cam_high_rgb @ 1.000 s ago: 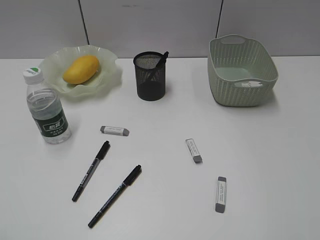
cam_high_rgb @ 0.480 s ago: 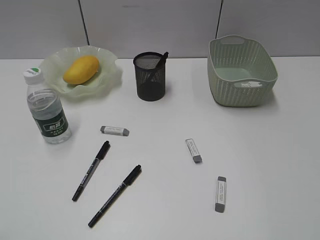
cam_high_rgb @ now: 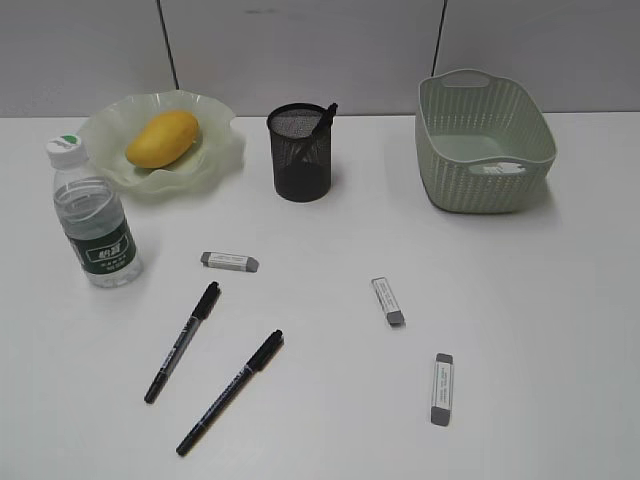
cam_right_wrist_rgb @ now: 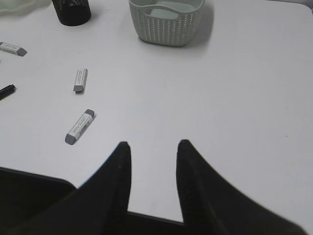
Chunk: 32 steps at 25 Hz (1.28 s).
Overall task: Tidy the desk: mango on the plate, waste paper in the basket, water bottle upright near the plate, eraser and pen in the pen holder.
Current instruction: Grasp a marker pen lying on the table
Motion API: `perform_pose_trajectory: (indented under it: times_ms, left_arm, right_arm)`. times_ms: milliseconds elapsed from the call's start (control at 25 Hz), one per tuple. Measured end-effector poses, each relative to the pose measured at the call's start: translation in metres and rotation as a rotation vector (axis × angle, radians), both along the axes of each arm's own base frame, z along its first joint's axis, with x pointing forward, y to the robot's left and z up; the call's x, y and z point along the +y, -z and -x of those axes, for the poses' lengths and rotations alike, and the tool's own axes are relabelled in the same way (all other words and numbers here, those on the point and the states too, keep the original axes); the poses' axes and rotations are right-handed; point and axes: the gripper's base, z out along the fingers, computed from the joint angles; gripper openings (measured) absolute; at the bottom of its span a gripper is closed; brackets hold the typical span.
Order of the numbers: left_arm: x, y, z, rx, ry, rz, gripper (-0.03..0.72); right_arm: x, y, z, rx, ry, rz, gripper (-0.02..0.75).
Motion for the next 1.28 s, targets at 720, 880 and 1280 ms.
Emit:
perform_pose_trajectory:
  times_ms: [720,880,1280]
  left_arm:
    - [0.000,0.000,0.000,0.000,0.003,0.004,0.361]
    - [-0.001,0.000,0.000,0.001,0.008,0.011,0.361]
    - [-0.002,0.000,-0.012,0.078,0.007,0.003,0.364]
  right_arm:
    - [0.000,0.000,0.000,-0.004,0.009,-0.005,0.490]
    - [0.001,-0.001,-0.001,-0.006,0.084,-0.007,0.439]
    - [0.001,-0.001,-0.001,-0.007,0.165,-0.008,0.396]
